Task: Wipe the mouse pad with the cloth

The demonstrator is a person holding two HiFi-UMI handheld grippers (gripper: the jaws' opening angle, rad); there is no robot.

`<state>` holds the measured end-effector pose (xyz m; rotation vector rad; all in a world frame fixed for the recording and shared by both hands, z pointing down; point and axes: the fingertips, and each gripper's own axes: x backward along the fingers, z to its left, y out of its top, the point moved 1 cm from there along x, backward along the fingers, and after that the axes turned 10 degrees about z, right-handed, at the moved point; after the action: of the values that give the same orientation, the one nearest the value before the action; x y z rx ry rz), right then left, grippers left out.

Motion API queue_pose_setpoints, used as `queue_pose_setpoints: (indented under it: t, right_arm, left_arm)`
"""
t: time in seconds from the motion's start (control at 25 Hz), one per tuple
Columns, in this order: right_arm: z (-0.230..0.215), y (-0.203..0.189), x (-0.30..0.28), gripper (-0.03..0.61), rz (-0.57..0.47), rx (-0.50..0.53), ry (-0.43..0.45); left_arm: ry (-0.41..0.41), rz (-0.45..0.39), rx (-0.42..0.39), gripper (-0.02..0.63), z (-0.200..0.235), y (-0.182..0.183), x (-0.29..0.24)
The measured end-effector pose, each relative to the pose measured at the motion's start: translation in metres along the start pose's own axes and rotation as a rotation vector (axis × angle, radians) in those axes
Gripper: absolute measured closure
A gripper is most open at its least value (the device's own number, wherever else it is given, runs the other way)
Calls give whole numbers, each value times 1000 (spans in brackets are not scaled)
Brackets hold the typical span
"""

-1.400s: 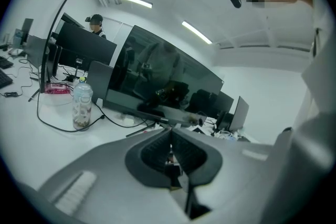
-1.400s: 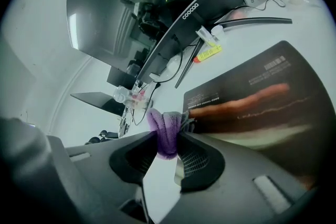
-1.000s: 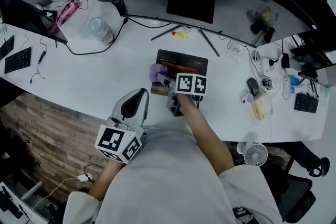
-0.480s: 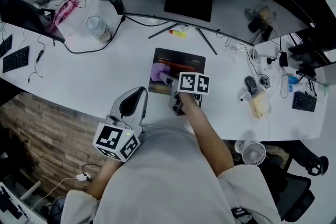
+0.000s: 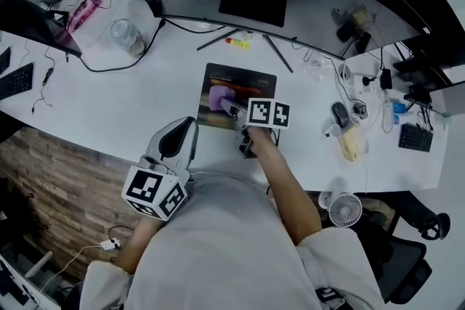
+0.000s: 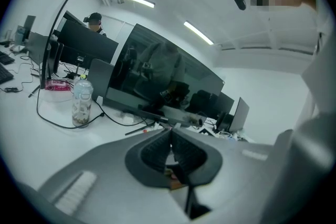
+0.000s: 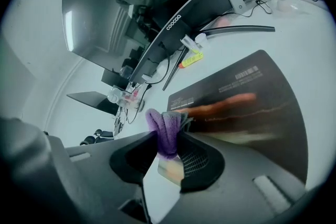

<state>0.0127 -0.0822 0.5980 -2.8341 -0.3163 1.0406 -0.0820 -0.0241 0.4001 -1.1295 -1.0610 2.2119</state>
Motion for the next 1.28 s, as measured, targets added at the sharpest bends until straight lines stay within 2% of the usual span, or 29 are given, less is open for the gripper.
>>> queue_pose_setpoints:
  t: [1.28]
  right_arm:
    - [-53,-4,60,456,-29,-61,-53]
  left_arm:
    - [-25,4,9,614,-7,-4,-2]
